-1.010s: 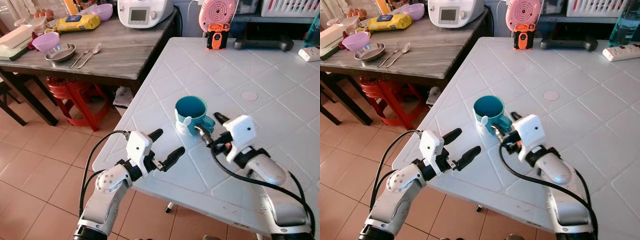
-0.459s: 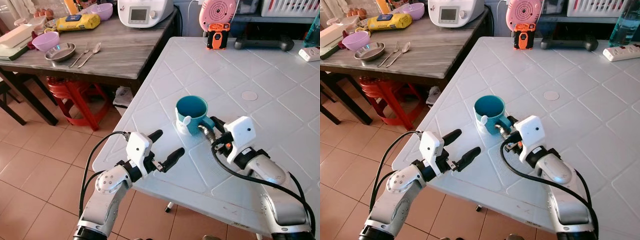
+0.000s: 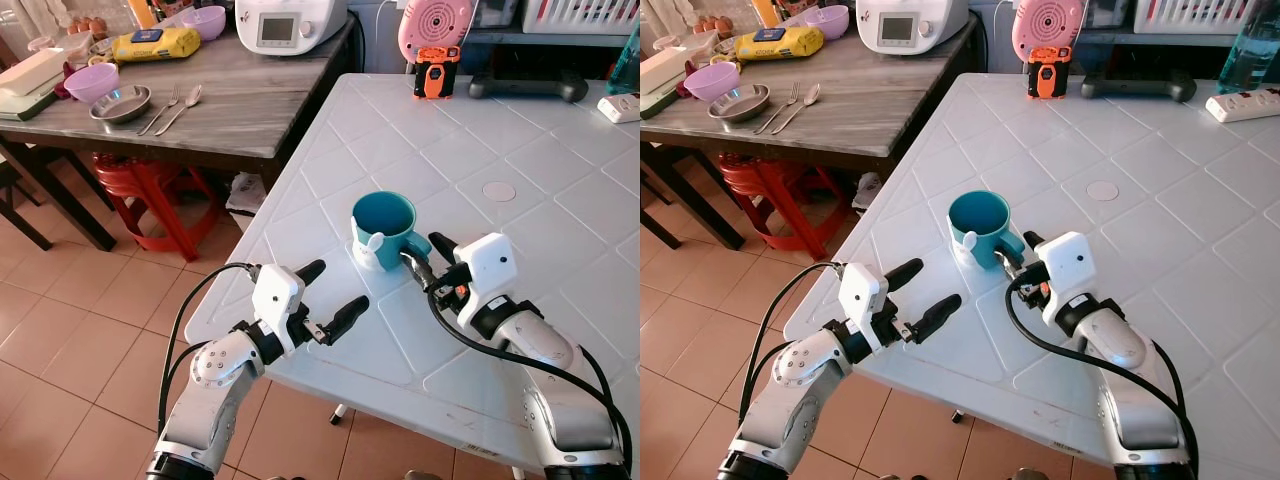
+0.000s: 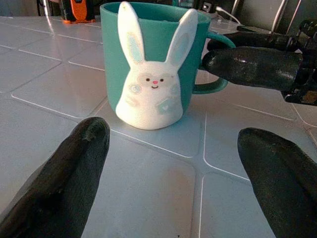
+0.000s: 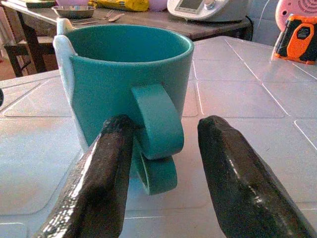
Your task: Setting the table
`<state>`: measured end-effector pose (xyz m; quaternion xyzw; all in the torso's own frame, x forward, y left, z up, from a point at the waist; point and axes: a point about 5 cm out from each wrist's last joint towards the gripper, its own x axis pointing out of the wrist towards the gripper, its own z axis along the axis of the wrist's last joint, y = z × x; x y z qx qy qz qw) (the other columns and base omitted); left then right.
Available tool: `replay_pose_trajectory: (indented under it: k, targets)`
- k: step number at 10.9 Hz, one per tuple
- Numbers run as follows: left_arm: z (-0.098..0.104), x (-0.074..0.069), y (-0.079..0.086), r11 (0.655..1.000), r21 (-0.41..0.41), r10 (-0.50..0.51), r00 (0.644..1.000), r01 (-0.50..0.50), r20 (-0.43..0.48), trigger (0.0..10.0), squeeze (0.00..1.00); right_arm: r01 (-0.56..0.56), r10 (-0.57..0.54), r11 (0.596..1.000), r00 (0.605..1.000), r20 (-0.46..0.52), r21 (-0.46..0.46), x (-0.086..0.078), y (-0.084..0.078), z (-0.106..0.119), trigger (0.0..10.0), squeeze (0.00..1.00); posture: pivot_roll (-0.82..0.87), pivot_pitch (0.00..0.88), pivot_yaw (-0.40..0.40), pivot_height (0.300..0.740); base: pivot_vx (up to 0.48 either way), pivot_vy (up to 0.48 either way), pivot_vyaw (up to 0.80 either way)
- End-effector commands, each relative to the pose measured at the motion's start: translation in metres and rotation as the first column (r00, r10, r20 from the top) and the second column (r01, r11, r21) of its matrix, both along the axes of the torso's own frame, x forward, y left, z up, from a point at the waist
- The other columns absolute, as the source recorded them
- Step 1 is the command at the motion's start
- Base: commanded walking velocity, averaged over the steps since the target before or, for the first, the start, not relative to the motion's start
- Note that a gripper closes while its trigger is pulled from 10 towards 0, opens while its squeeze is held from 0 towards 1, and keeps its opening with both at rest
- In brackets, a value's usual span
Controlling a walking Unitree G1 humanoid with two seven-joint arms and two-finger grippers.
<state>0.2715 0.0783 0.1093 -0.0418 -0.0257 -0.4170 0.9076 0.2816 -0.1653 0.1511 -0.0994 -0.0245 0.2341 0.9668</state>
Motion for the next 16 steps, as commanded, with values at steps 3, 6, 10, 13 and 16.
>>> replay_pose_trajectory:
  k: [3, 6, 10, 13, 16]
  targets:
    - [-0.005, -0.001, 0.006, 1.0, 0.026, 0.015, 1.0, -0.014, -0.011, 10.0, 0.0, -0.036, 0.036, 0.999, 0.999, 0.002, 0.01, 0.003, 0.007, 0.0, 0.0, 0.0, -0.18, 0.133, 0.134, 0.74, 0.0, 0.0, 0.0]
    - [-0.006, -0.001, 0.006, 0.999, 0.03, 0.018, 1.0, -0.018, -0.013, 10.0, 0.0, -0.072, 0.072, 0.997, 0.997, 0.006, -0.008, 0.008, 0.009, 0.002, 0.0, 0.0, -0.17, 0.134, 0.131, 0.74, 0.0, 0.0, 0.0]
    - [-0.006, 0.0, 0.006, 0.999, 0.034, 0.024, 1.0, -0.023, -0.011, 10.0, 0.0, -0.082, 0.082, 0.997, 0.997, 0.001, -0.004, 0.008, 0.012, -0.001, 0.0, 0.0, -0.17, 0.129, 0.133, 0.74, 0.0, 0.0, 0.0]
    - [-0.002, -0.002, 0.004, 1.0, -0.008, 0.0, 1.0, -0.001, -0.015, 10.0, 0.0, 0.008, -0.009, 0.999, 1.0, 0.03, 0.041, 0.003, 0.008, 0.0, 0.0, 0.0, -0.17, 0.122, 0.127, 0.74, 0.0, 0.0, 0.0]
    - [-0.002, 0.006, 0.01, 0.997, -0.012, 0.073, 0.997, -0.074, -0.027, 10.0, 0.0, 0.133, -0.142, 0.985, 0.987, 0.075, 0.11, -0.002, 0.005, 0.007, 0.0, 0.0, -0.18, 0.111, 0.123, 0.74, 0.0, 0.0, 0.0]
